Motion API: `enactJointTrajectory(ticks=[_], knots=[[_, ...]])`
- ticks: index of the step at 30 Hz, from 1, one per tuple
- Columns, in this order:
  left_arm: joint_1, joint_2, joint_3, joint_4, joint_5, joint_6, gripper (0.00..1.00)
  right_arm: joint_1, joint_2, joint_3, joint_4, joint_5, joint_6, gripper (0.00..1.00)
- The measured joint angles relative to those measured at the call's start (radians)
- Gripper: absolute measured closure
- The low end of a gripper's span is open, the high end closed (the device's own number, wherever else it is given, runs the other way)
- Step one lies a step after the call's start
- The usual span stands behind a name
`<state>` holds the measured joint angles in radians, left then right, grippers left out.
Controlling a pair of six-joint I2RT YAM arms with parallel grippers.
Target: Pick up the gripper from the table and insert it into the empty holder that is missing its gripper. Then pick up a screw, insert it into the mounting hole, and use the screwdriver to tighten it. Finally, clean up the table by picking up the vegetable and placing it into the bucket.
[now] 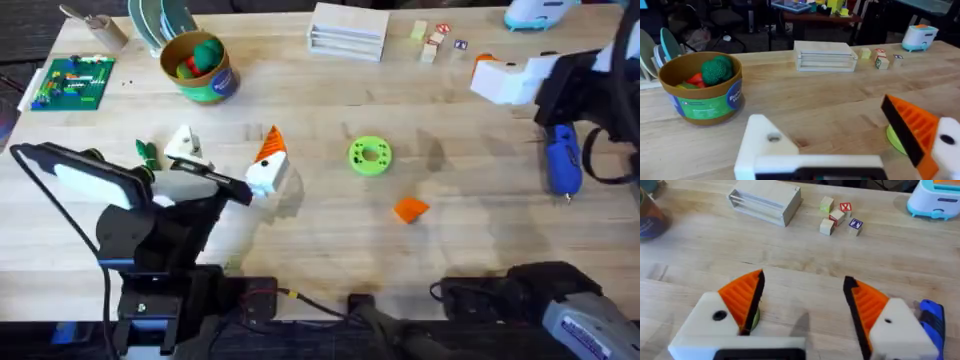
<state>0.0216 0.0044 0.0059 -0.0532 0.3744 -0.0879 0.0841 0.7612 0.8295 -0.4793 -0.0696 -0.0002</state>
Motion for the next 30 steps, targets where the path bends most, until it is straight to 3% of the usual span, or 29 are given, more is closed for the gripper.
enactJointTrajectory(ticks=[10,14,18,27,30], knots=[[0.000,0.000,0.000,0.000,-0.001,0.000,0.008,0.000,0.000,0.000,0.000,0.000,0.000,0.010],[0.000,0.000,0.000,0.001,0.039,0.000,0.008,0.000,0.000,0.000,0.000,0.000,0.000,0.010],[0.000,0.000,0.000,0.002,0.151,0.000,0.008,0.000,0.000,0.000,0.000,0.000,0.000,0.010],[0.000,0.000,0.003,-0.036,0.557,0.000,0.008,0.000,0.000,0.000,0.000,0.000,0.000,0.010],[0.000,0.000,0.004,-0.050,0.654,0.000,0.008,0.000,0.000,0.000,0.000,0.000,0.000,0.010]])
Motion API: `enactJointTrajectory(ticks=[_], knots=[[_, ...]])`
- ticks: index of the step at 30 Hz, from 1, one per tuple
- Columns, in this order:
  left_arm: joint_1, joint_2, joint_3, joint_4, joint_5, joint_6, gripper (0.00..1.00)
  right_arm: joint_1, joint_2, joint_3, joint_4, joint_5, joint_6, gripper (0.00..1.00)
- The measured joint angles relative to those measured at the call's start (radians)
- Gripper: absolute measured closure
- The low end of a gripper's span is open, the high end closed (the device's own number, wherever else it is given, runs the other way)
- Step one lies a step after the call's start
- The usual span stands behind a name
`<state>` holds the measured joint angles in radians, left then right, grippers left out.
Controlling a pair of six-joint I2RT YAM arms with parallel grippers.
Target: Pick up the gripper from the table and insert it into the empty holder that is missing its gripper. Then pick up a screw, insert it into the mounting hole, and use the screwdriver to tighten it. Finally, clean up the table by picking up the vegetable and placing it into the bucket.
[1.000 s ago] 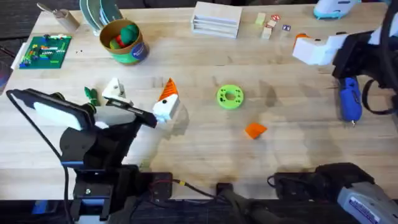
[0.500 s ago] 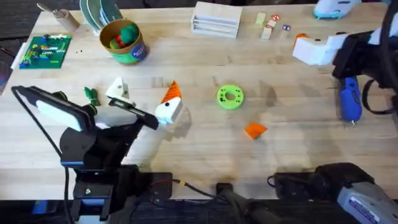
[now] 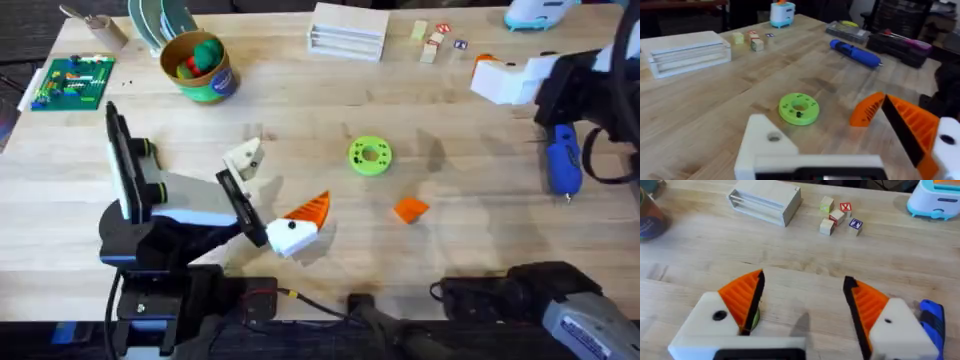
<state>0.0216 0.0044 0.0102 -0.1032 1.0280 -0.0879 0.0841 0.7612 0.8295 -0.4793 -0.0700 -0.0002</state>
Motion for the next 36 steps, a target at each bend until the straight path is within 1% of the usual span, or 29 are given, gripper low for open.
enactJointTrajectory(ticks=[1,2,5,7,10,12,14,17,20,23,26,31,36], knots=[[0.000,0.000,0.000,-0.003,0.021,0.000,0.009,0.000,0.000,0.000,0.000,0.000,0.000,0.010],[0.000,0.000,0.000,-0.009,0.064,0.000,0.008,0.000,0.000,0.000,0.000,0.000,0.000,0.009],[0.000,0.000,0.000,-0.013,0.096,0.000,0.008,0.000,0.000,0.000,-0.026,-0.013,0.016,0.011],[0.000,0.000,0.000,-0.014,0.102,0.000,0.008,0.001,0.001,0.001,-0.069,-0.057,0.010,0.011],[0.000,0.000,0.000,-0.014,0.106,0.000,0.008,0.020,0.017,0.002,-0.167,-0.147,-0.040,0.008],[0.000,0.000,0.000,-0.014,0.106,0.000,0.009,0.050,0.037,0.009,-0.242,-0.181,-0.074,0.009],[0.000,0.000,0.000,-0.014,0.106,0.000,0.009,0.098,0.061,0.024,-0.333,-0.193,-0.106,0.009],[0.000,0.000,0.000,-0.014,0.106,0.000,0.008,0.190,0.095,0.062,-0.453,-0.180,-0.134,0.010],[0.000,0.000,0.000,-0.014,0.106,0.000,0.008,0.281,0.118,0.088,-0.521,-0.170,-0.147,0.010],[0.000,0.000,0.000,-0.014,0.106,0.000,0.008,0.353,0.129,0.092,-0.563,-0.163,-0.157,0.010],[0.000,0.000,0.000,-0.014,0.106,0.000,0.009,0.389,0.140,0.092,-0.572,-0.162,-0.161,0.010],[0.000,0.000,0.000,-0.014,0.106,0.000,0.008,0.396,0.166,0.091,-0.583,-0.154,-0.149,0.010],[0.000,0.000,0.000,-0.014,0.106,0.000,0.008,0.397,0.235,0.031,-0.554,-0.127,-0.103,0.010]])
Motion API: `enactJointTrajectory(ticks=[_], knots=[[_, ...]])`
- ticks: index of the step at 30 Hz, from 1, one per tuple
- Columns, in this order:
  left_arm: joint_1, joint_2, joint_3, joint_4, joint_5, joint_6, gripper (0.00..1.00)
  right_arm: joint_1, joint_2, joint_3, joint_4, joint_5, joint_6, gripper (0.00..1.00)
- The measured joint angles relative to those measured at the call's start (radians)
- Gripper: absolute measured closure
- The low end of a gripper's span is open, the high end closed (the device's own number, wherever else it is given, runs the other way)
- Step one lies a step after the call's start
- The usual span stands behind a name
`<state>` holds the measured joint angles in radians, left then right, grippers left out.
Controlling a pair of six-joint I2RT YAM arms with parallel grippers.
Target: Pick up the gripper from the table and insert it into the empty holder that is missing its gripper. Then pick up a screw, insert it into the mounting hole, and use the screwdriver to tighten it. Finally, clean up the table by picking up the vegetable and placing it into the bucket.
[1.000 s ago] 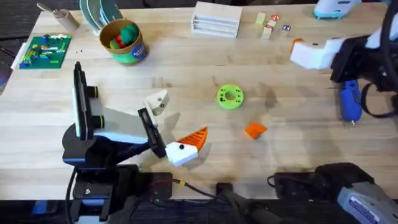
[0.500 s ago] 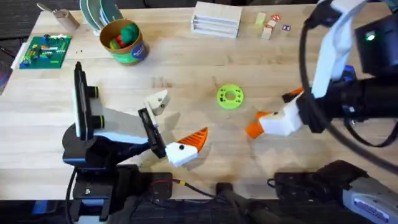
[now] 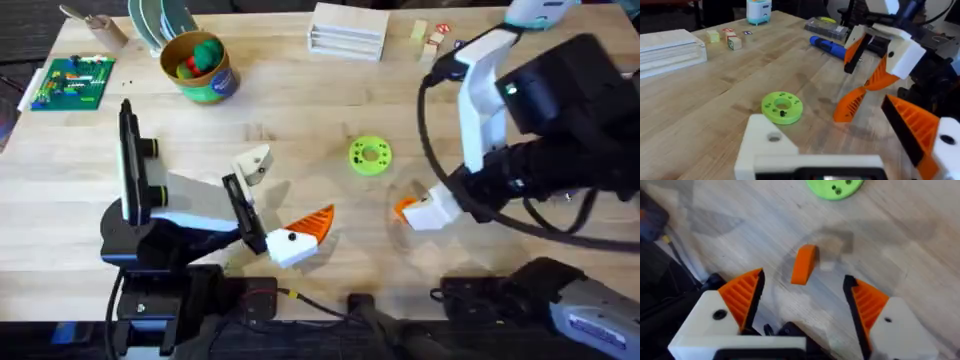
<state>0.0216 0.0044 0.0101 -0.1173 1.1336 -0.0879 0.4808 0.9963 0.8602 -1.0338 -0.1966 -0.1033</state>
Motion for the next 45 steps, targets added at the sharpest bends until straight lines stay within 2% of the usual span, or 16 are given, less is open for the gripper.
enactJointTrajectory(ticks=[2,4,5,10,11,13,15,21,23,30,36,42,43,45], knots=[[0.000,0.000,0.000,0.000,0.000,0.000,0.008,0.004,0.091,-0.013,0.006,0.002,0.021,0.010],[0.000,0.000,0.000,0.000,0.000,0.000,0.008,0.015,0.121,-0.013,0.006,0.002,0.023,0.010],[0.000,0.000,0.000,0.000,0.000,0.000,0.008,0.047,0.165,-0.013,0.010,0.002,0.026,0.010],[0.000,0.000,0.000,0.000,0.000,0.000,0.007,0.093,0.206,-0.013,0.015,0.006,0.026,0.012],[0.000,0.000,0.000,0.000,0.000,0.000,0.007,0.096,0.210,-0.013,0.016,0.008,0.026,0.043],[0.000,0.000,0.000,0.000,0.000,0.000,0.007,0.097,0.215,-0.013,0.018,0.010,0.028,0.140],[0.000,0.000,0.000,0.000,0.000,0.000,0.007,0.097,0.216,-0.013,0.022,0.013,0.028,0.288],[0.000,0.000,0.000,0.000,0.000,0.000,0.008,0.097,0.216,-0.013,0.033,0.018,0.034,0.828],[0.000,0.000,0.000,0.000,0.000,0.000,0.008,0.097,0.215,-0.013,0.035,0.022,0.041,0.969],[0.000,0.000,0.000,0.000,0.000,0.000,0.008,0.097,0.216,-0.001,0.013,0.024,0.044,0.986],[0.000,0.000,0.000,0.000,0.000,0.000,0.008,0.097,0.201,0.124,0.049,0.023,0.049,0.989],[0.000,0.000,0.000,0.000,0.000,0.000,0.008,0.097,0.114,0.167,0.356,-0.032,0.126,0.990],[0.000,0.000,0.000,0.000,0.000,0.000,0.007,0.097,0.110,0.155,0.512,-0.112,0.164,0.990],[0.000,0.000,0.000,0.000,0.000,0.000,0.007,0.097,0.117,0.132,0.583,-0.172,0.196,0.990]])
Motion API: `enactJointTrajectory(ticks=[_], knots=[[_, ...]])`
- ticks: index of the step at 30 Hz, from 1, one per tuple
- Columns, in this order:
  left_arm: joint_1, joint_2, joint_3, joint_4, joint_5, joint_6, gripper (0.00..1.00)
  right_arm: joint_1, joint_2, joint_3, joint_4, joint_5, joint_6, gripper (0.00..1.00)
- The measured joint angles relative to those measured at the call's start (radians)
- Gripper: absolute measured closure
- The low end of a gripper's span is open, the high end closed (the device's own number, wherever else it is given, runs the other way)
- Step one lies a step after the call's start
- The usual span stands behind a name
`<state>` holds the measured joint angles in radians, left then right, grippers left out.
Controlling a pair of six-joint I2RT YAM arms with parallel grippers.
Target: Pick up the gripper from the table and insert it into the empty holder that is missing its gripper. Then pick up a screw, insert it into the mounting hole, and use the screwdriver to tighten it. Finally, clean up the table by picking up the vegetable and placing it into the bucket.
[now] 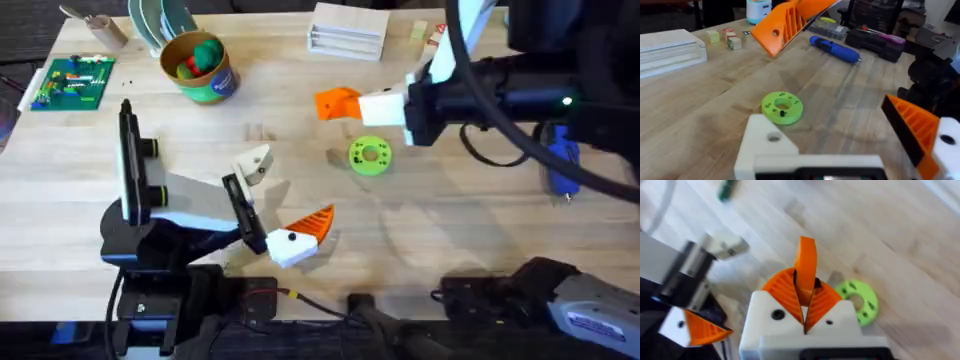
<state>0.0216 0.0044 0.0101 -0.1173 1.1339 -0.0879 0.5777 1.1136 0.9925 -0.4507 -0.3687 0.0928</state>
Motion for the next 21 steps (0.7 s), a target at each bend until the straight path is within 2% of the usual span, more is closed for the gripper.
enactJointTrajectory(ticks=[1,12,13,16,21], knots=[[0.000,0.000,0.000,0.000,0.000,0.000,0.008,0.000,0.031,-0.036,0.062,-0.089,0.065,0.990],[0.000,0.000,0.000,0.000,-0.001,0.000,0.008,0.000,0.234,-0.059,0.154,-0.441,0.200,0.992],[0.000,0.000,0.000,0.000,-0.003,0.000,0.008,0.000,0.294,-0.060,0.223,-0.519,0.240,0.992],[0.013,0.000,0.000,0.004,-0.034,0.000,0.008,-0.010,0.373,-0.061,0.337,-0.611,0.308,0.992],[0.015,0.000,0.000,0.005,-0.045,0.000,0.008,-0.015,0.402,-0.061,0.363,-0.663,0.351,0.992]])
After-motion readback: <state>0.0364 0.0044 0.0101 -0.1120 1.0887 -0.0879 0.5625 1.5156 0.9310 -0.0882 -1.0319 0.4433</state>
